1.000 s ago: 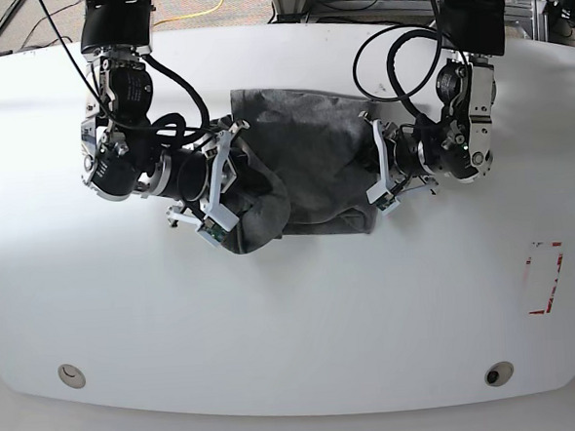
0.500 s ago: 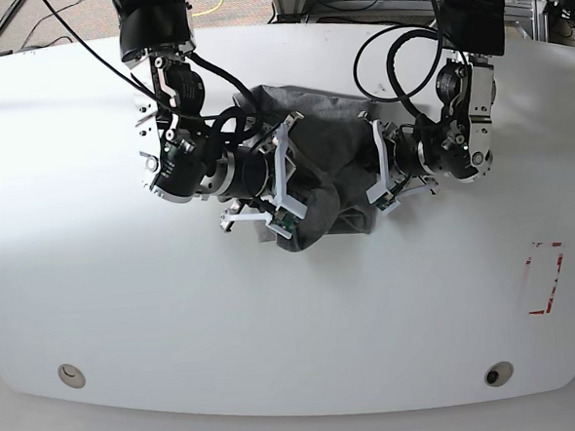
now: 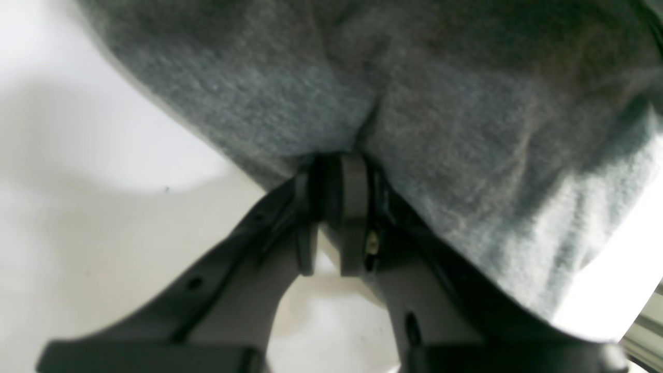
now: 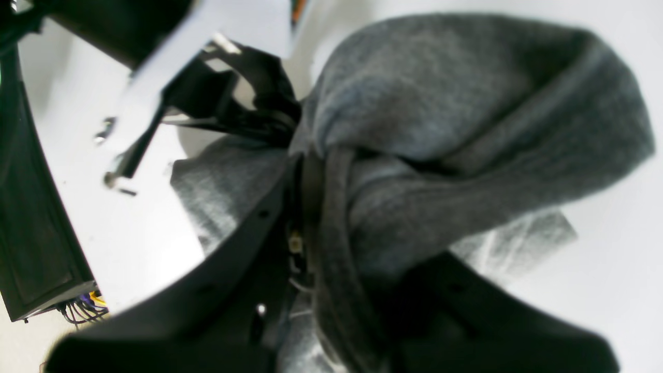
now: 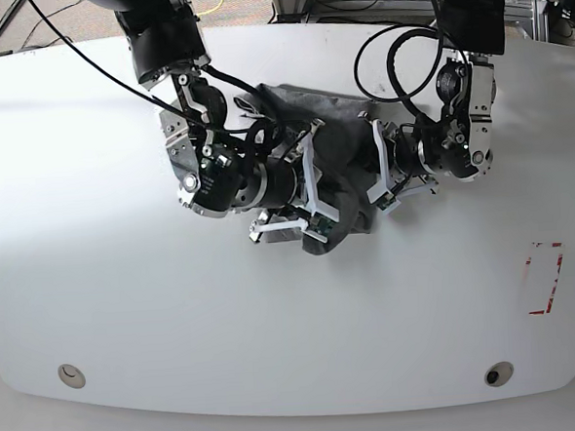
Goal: Layout the t-shirt on the table in an organized manner, then fold the t-shirt properly
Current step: 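Grasp the shirt end with the right gripper and fold it toward the left gripper, then release the folded end and press the bundle with both grippers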
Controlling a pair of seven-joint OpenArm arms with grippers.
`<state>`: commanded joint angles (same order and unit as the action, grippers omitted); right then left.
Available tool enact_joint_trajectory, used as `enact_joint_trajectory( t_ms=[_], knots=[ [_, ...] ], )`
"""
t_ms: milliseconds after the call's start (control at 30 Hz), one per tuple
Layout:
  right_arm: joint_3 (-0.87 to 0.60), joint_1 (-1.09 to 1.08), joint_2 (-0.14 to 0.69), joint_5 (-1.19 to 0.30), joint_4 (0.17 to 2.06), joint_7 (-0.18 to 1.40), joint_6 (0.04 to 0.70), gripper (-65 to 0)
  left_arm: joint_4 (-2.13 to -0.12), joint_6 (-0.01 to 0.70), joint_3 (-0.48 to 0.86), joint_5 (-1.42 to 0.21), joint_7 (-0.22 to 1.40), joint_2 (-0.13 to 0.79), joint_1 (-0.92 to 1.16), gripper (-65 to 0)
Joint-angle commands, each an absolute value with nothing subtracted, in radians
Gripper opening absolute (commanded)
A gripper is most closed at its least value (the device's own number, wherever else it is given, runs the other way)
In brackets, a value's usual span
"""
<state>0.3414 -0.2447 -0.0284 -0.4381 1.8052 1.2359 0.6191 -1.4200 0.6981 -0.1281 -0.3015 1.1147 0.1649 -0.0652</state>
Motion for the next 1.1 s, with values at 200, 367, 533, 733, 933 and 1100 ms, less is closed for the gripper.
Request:
enact_joint_trajectory(
  t_ms=[200, 367, 533, 733, 933, 1100],
  knots=[
    [0.363, -0.288, -0.03, -0.441, 1.801, 1.239, 0.619, -49.6, -1.425, 0.698, -0.128, -0.302, 1.115, 0.165, -0.067, -59.2],
    [0.363, -0.297, -0.028, -0.44, 1.802, 1.264, 0.618, -15.2, -1.425, 0.698, -0.128, -0.302, 1.115, 0.163, -0.068, -59.2],
    [0.363, -0.303, -0.022, -0.441, 1.808, 1.276, 0.622, -2.1, -1.425, 0.698, -0.128, -0.303, 1.115, 0.163, -0.068, -59.2],
    [0.364, -0.328, -0.001, -0.443, 1.847, 1.279, 0.624, -4.3, -1.44, 0.698, -0.127, -0.305, 1.115, 0.163, -0.07, -59.2],
    [0.364, -0.358, 0.021, -0.441, 1.867, 1.283, 0.624, -4.3, -1.503, 0.698, -0.127, -0.305, 1.115, 0.166, -0.077, -59.0],
    [0.357, -0.381, 0.062, -0.44, 1.867, 1.297, 0.624, -4.0, -1.517, 0.698, -0.125, -0.303, 1.115, 0.166, -0.096, -59.0]
  ],
)
